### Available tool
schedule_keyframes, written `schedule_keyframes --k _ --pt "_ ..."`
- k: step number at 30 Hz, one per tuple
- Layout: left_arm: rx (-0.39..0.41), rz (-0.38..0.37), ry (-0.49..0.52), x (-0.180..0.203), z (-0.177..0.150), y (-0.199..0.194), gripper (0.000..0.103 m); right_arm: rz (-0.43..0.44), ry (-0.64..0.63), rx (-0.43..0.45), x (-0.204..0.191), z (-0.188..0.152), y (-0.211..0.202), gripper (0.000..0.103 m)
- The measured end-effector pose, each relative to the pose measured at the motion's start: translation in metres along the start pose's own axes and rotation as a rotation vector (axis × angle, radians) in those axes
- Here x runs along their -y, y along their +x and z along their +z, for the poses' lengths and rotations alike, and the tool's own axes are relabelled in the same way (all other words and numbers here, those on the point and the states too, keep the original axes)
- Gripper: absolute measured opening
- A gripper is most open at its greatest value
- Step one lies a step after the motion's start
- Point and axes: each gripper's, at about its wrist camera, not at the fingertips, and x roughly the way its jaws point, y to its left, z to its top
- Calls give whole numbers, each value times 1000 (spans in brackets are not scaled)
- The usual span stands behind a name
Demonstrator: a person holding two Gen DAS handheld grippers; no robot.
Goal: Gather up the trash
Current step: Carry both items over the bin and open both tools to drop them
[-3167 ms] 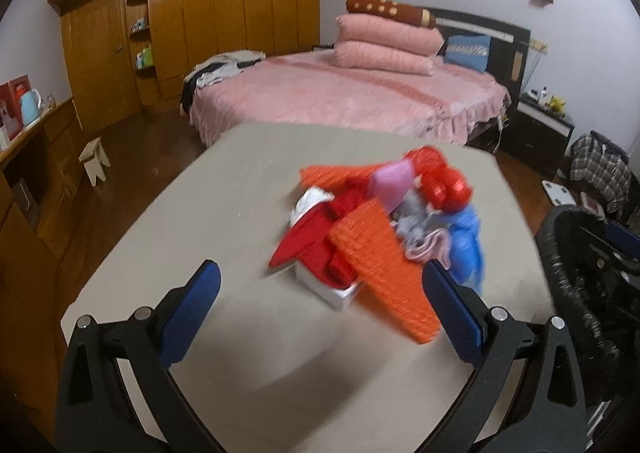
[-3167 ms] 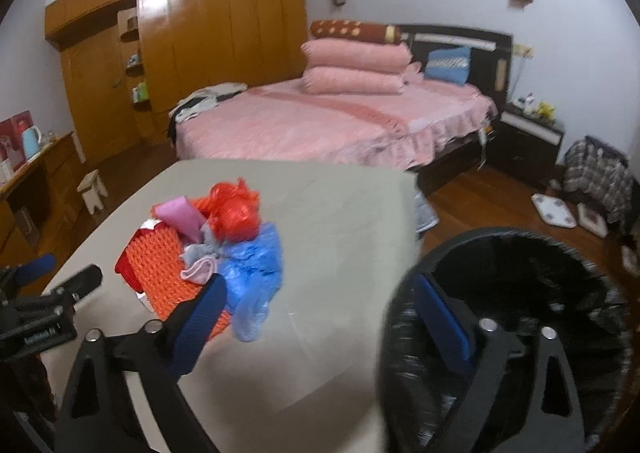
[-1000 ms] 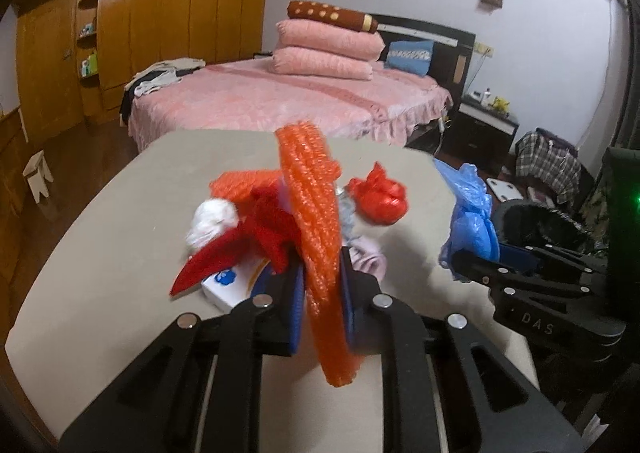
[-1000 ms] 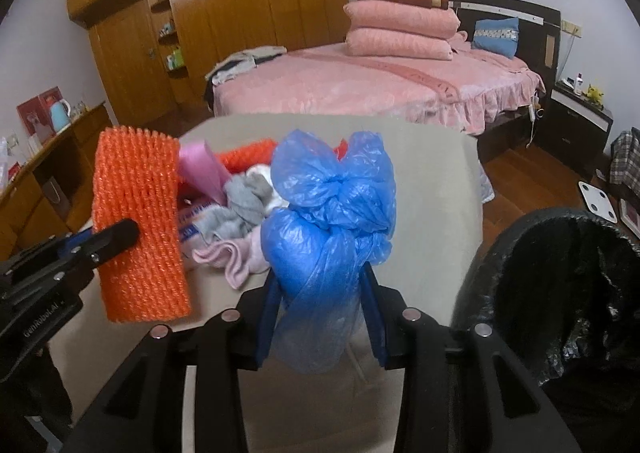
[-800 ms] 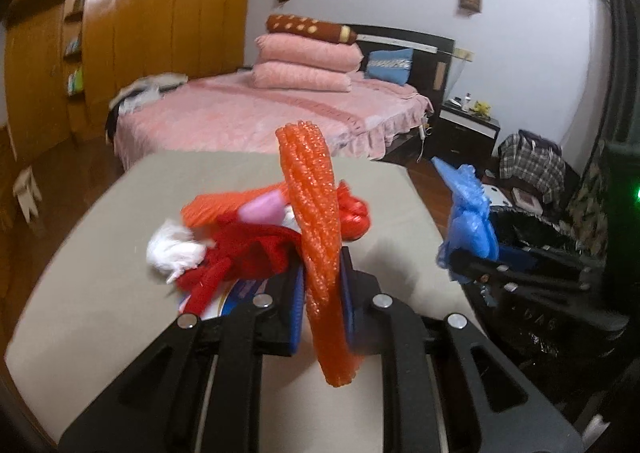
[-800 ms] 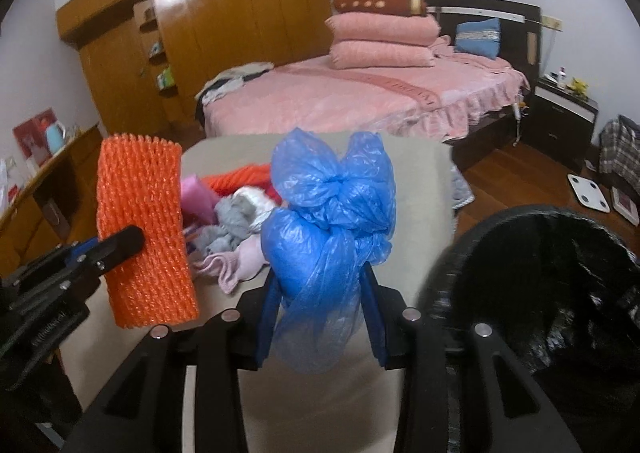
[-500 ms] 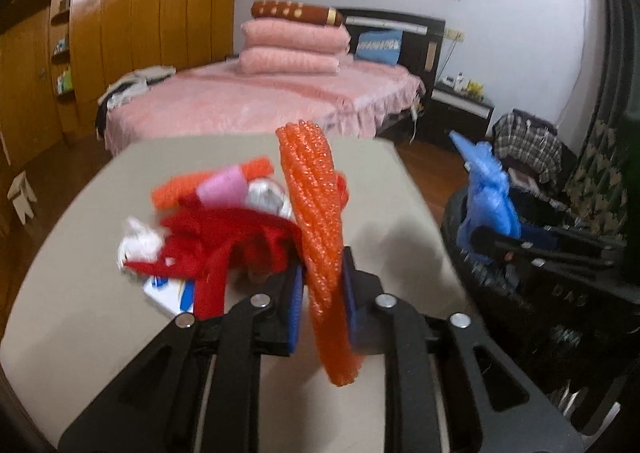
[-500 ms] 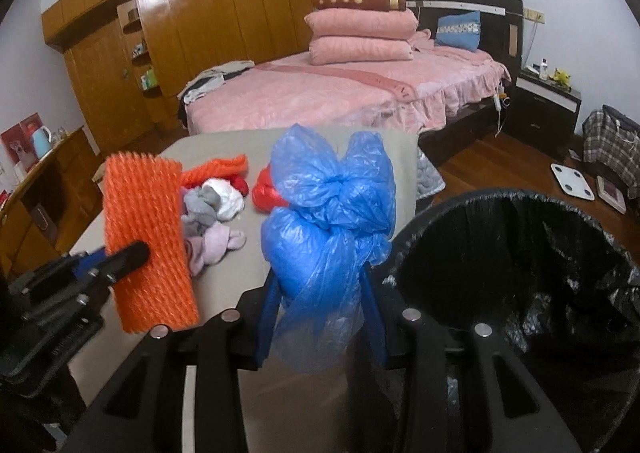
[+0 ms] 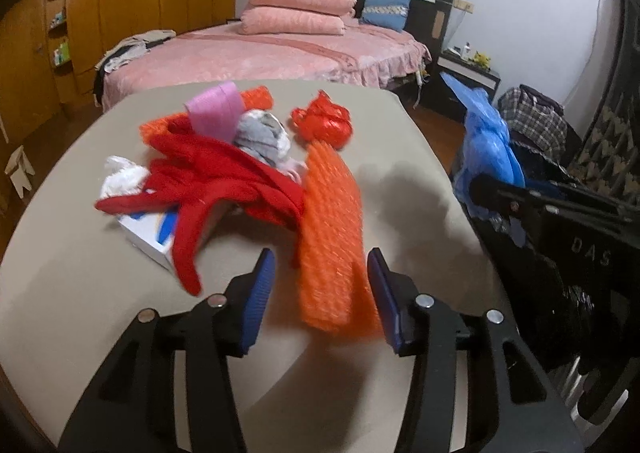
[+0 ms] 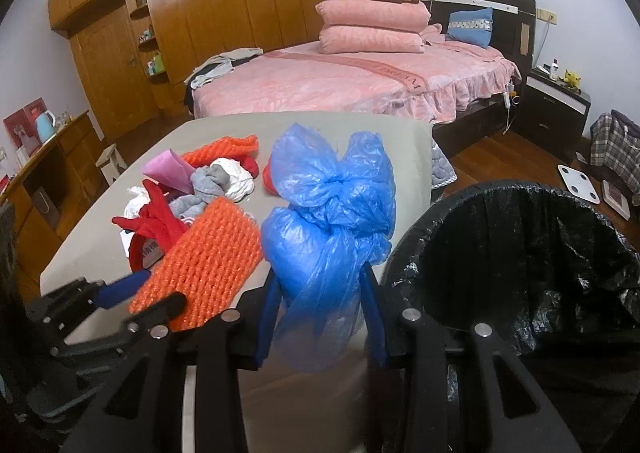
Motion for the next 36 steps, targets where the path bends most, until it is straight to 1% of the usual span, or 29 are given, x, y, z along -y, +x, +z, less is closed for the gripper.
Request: schedule_keyframes --k 1,2,4,5,9,14,18,21,26,27,28,29,30,31,32,33,34,35,36 --pt "-10 -8 7 1 -2 3 38 -1 -2 0 0 0 0 38" --pt "-19 -14 12 3 -3 5 35 -2 -2 1 1 -1 -1 38" --pt "-40 -33 13 4 -6 10 15 -4 5 2 3 -1 -2 38" --pt "-45 -41 8 4 -7 11 13 -6 6 4 3 -1 -3 38" --pt "-5 -62 10 10 -1 -4 12 -11 19 24 9 2 -12 38" --pt "83 -120 31 30 22 -30 11 -26 37 63 21 9 -30 38" --pt "110 -165 50 48 38 -32 11 -53 74 84 39 11 -46 38" --pt "104 -211 56 65 49 -24 11 -99 100 99 58 10 -58 38" --pt "113 -305 113 112 67 -11 11 -200 154 116 95 7 -77 38" --pt "103 -330 125 122 70 -6 12 -223 165 118 103 6 -81 41" --pt "88 -353 135 133 73 -1 15 -243 174 119 108 5 -84 41" --pt "86 -368 133 141 75 4 22 -268 188 122 116 3 -87 47" --pt "86 -375 133 145 76 6 46 -296 206 124 125 1 -91 51" --pt "90 -379 130 148 76 8 60 -319 219 131 131 -1 -94 59" --pt "91 -378 128 146 75 10 60 -338 228 136 135 -2 -96 71" --pt "90 -372 129 145 74 12 62 -350 235 139 138 -2 -97 80" --pt "88 -357 133 143 73 13 67 -360 240 147 141 -3 -100 84" --pt "92 -330 133 137 72 13 69 -367 240 154 141 -3 -100 90" --pt "97 -316 129 132 70 10 72 -368 236 161 139 -2 -100 92"
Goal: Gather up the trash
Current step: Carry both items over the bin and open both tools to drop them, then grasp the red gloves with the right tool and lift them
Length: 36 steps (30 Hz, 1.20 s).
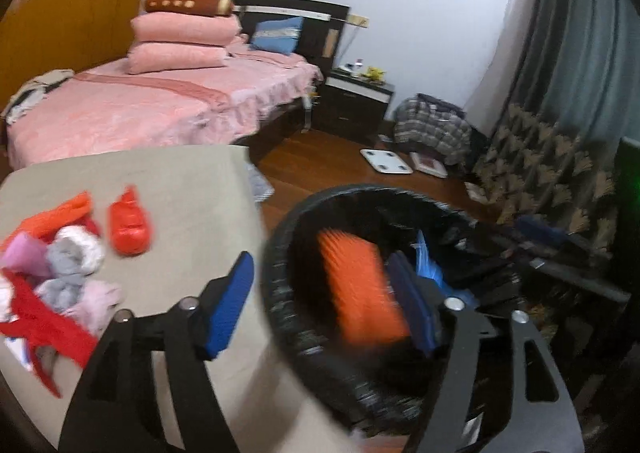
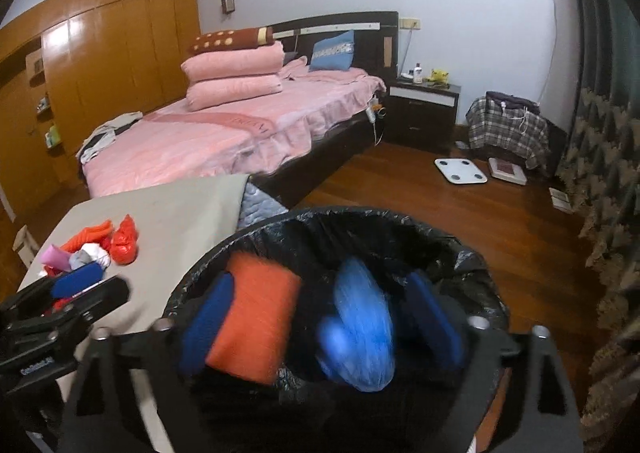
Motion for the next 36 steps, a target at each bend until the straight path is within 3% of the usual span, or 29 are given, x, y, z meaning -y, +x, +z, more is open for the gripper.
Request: schedule_keyframes --k 4,10,17,21,27,36 --pt "7 129 -50 -39 -16 -27 79 52 -16 1 -20 -3 3 97" --pt "37 353 -94 -95 -33 -68 80 205 -71 -29 -85 -12 19 97" --pt "43 515 -157 -166 -53 -97 79 337 -192 -49 -177 -34 39 97" --pt "40 548 -177 -197 -64 -103 79 328 -228 -45 -211 -50 56 97" --pt "3 522 -221 -223 -71 -95 76 314 -243 -102 -228 -62 76 96" --pt "-20 527 -250 -232 -80 -92 73 432 -269 -54 -240 -59 51 93"
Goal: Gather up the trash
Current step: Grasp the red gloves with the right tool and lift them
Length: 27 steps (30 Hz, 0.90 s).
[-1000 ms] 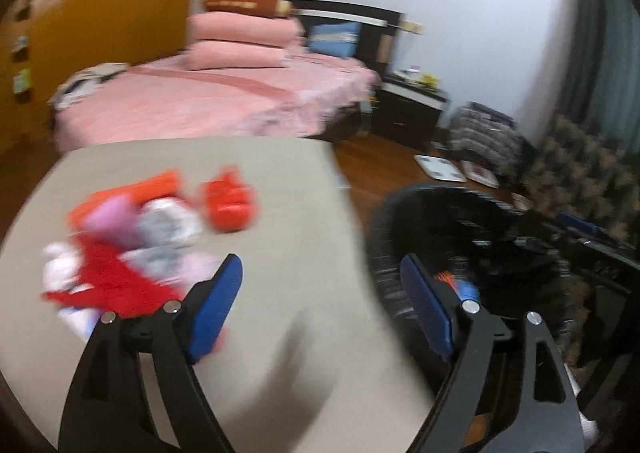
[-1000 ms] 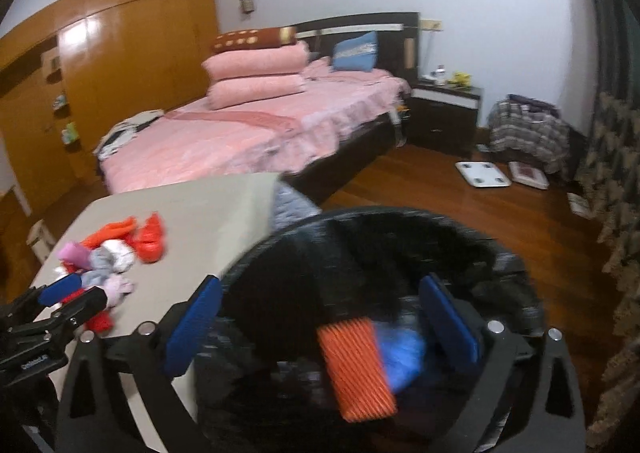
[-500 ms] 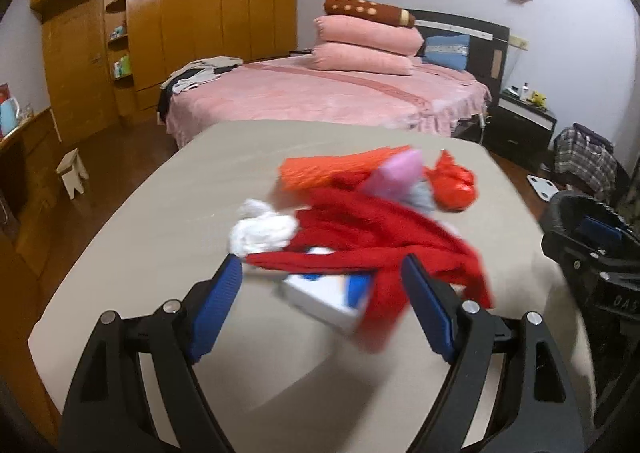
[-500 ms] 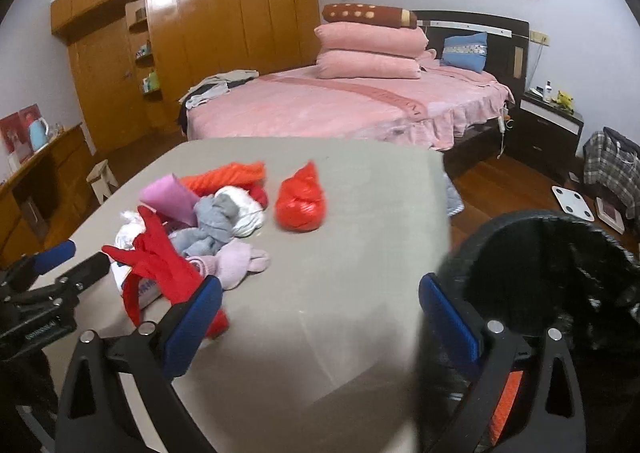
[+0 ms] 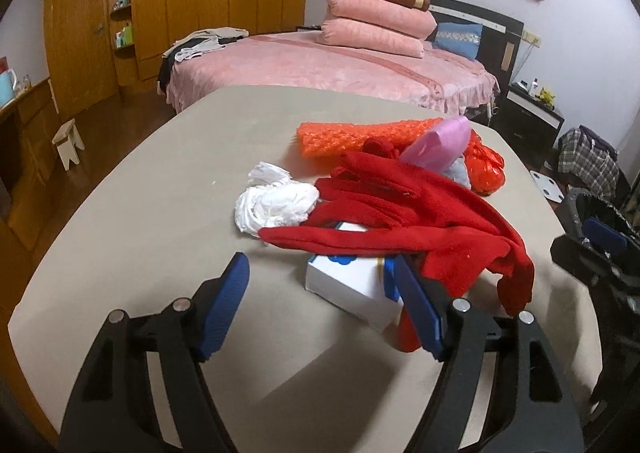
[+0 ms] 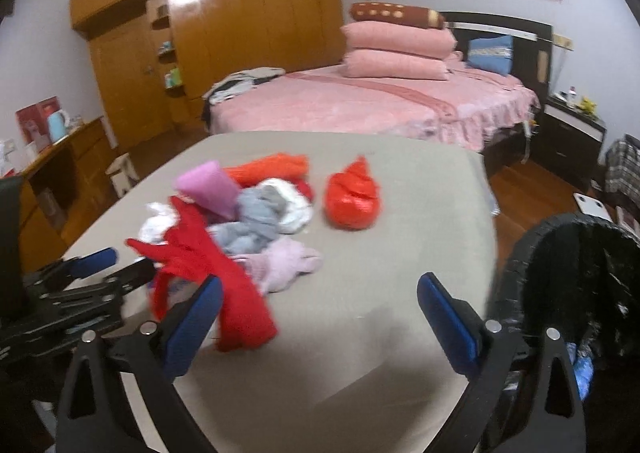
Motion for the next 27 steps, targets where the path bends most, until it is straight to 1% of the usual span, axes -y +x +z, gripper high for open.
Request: schedule_keyframes --k 2,4,7,9,10,12,13,14,15,17,21,24,27 --pt "4 19 18 -2 1 -1 73 24 -33 -2 -12 0 2 90" --pt "2 22 24 -3 2 0 73 39 -61 -13 -21 -1 7 86" --pt "-8 19 9 -6 2 3 73 53 -78 -32 -30 -2 14 74" --pt "-13 20 3 -5 2 4 73 79 -95 -56 -35 -2 21 56" --pt "-15 20 1 -5 2 5 73 92 -99 -65 -35 -3 24 51" --pt "-17 20 -1 -5 3 5 73 126 -112 -83 -39 -4 28 34" --pt "-16 20 0 -5 3 5 73 141 -121 -87 -42 -5 28 30" --pt "-15 21 1 -5 3 5 73 154 -126 -89 -43 -8 27 21" --pt "-16 21 1 -5 3 5 73 166 -131 -91 -44 -8 27 16" --pt "-16 22 3 -5 3 6 73 182 -138 -86 -46 -9 22 13" --pt "-14 29 12 -5 3 7 73 177 -126 -71 -40 -9 11 12" --pt "-10 35 21 -4 1 6 73 149 -91 -64 -26 -9 4 12" --pt "-2 33 26 -1 2 5 73 97 -17 -50 -5 -7 -4 12"
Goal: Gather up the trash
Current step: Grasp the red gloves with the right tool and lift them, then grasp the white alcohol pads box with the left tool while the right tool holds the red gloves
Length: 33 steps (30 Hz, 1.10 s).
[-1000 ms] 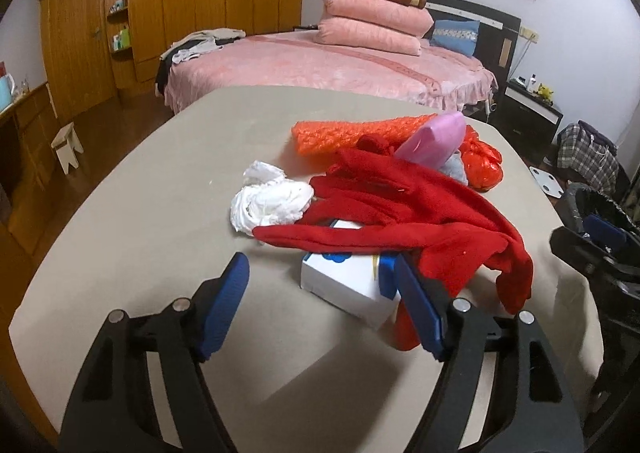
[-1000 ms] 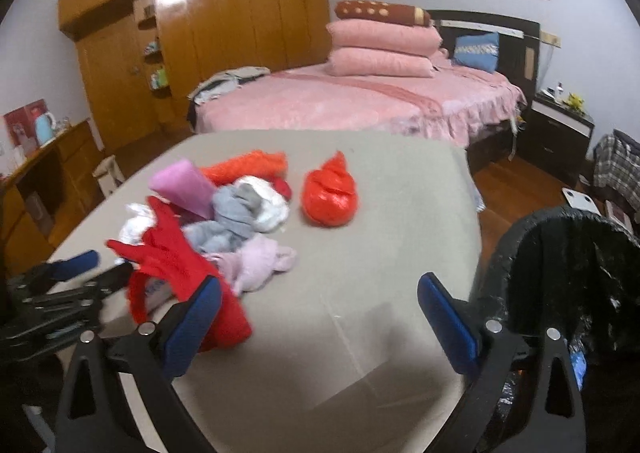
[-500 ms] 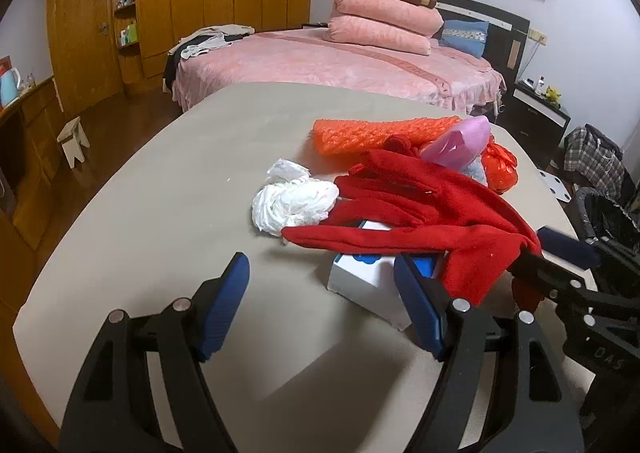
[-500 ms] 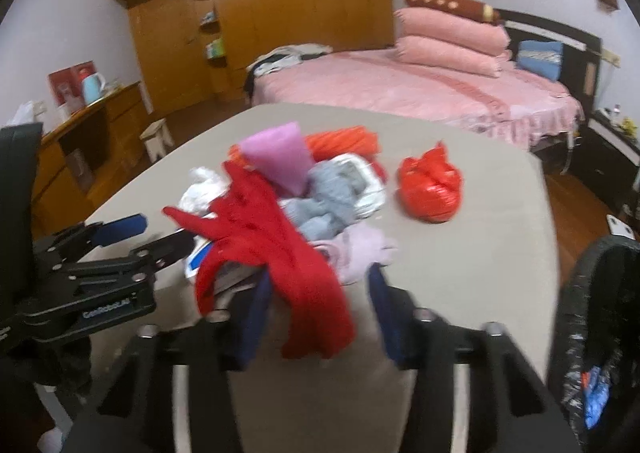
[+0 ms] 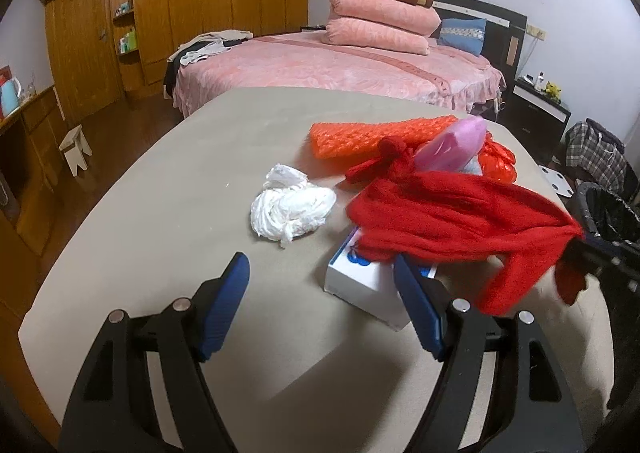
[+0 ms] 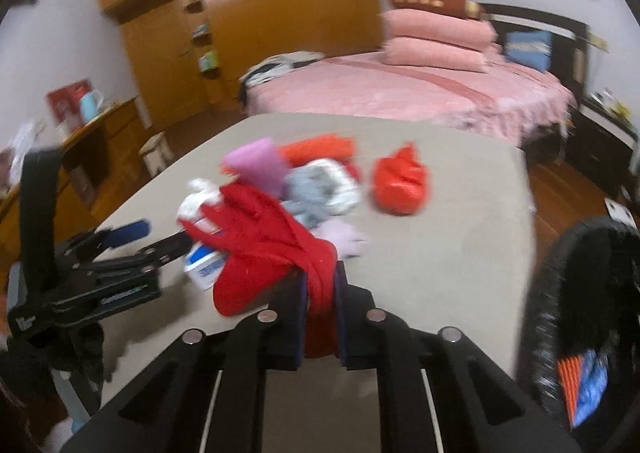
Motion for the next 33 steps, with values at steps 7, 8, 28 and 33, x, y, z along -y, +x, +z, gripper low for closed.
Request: schedule_keyframes --k 7,8,28,33 --pt "2 -26 20 13 -1 0 73 -106 138 78 37 12 -21 12" --pt "0 -30 20 14 0 1 73 -112 155 84 41 15 -22 12" --pt "-94 -117 36 29 8 35 70 -123 75 -42 30 0 14 48" --pt "-85 -113 27 30 4 26 68 -124 69 -53 30 -4 14 53"
